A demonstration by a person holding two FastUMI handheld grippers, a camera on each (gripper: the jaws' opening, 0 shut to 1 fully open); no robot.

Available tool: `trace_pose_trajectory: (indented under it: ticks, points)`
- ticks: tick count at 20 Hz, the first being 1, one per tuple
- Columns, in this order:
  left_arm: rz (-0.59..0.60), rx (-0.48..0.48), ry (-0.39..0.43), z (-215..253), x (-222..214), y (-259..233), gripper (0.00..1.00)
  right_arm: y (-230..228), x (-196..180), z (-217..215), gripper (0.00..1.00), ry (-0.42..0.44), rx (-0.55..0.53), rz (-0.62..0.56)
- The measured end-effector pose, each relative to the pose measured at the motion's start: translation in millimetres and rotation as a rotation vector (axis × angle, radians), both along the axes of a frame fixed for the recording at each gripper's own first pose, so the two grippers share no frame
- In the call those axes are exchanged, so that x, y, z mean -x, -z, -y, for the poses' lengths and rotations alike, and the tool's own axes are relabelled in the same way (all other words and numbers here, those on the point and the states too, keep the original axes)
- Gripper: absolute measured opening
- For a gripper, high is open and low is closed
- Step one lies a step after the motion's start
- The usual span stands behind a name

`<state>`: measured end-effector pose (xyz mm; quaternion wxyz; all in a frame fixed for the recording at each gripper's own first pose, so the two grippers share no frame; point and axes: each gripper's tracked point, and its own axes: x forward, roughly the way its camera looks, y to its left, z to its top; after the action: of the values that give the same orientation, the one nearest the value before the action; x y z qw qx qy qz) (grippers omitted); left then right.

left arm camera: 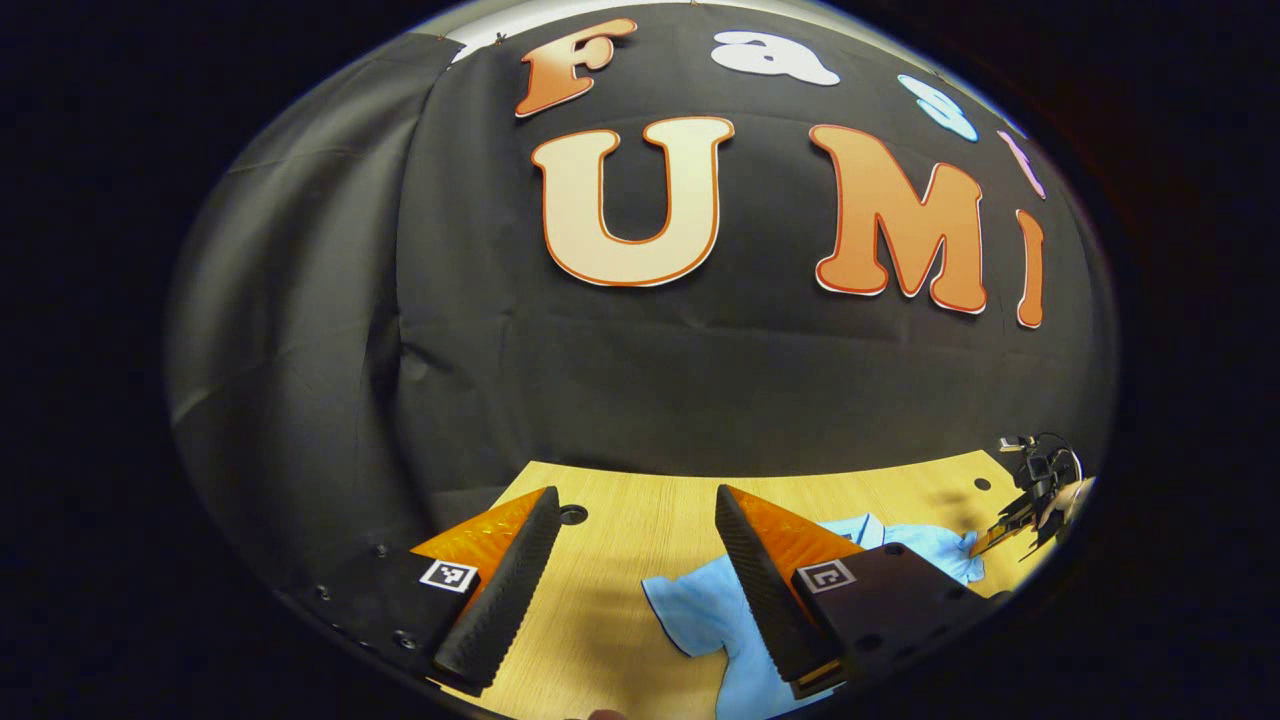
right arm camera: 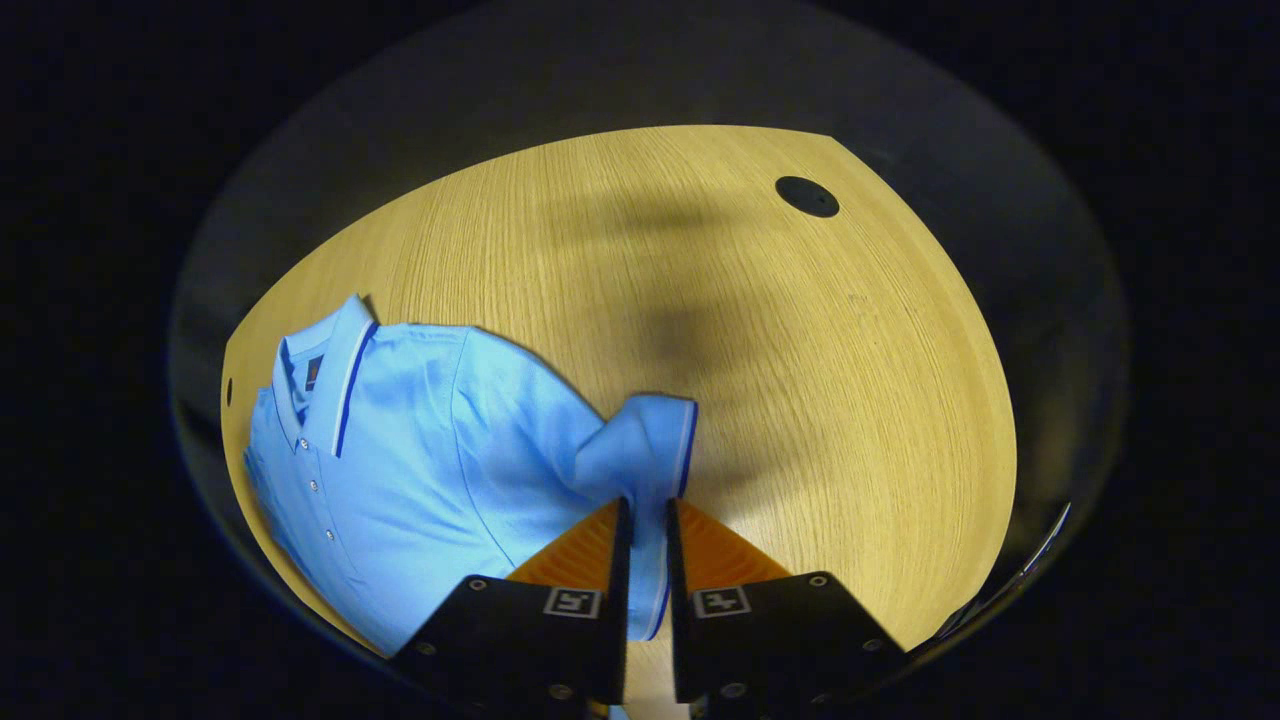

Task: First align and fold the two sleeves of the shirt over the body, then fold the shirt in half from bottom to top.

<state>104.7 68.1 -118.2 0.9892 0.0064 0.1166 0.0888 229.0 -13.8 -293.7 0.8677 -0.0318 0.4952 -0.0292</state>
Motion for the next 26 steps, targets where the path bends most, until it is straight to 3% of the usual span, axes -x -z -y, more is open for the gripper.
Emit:
trace_pose_trajectory:
  ticks: [2, 4, 9, 12, 14, 20, 26]
  points:
    - [-0.002, 0.002, -0.004, -3.9, 3.3, 1.3, 1.0, 1.4, 2.1, -5.1, 0.03, 0.02, 0.0, 0.002]
    - [-0.001, -0.001, -0.007, -12.0, 8.4, 1.1, 1.0, -3.6, 7.6, -8.1, 0.01, 0.018, 0.005, -0.001]
    - [0.006, 0.007, -0.021, -35.8, 18.1, -1.2, 1.0, -47.4, 16.3, -52.1, 0.0, -0.039, -0.032, 0.088]
    - [0.008, 0.027, -0.019, -48.2, 25.6, -1.8, 1.0, -81.3, 12.4, -73.7, 0.0, -0.112, 0.06, 0.189]
    - [0.017, 0.035, -0.027, -62.9, 31.3, -2.7, 1.0, -96.9, 22.1, -111.1, 0.0, -0.165, 0.041, 0.212]
    - [0.017, 0.037, -0.05, -100.0, 44.3, 0.6, 0.98, -101.9, 46.9, -196.3, 0.0, -0.284, -0.017, 0.212]
    - [-0.011, 0.054, -0.072, -127.6, 51.9, 16.9, 1.0, -77.8, 73.7, -270.9, 0.04, -0.416, -0.082, 0.17]
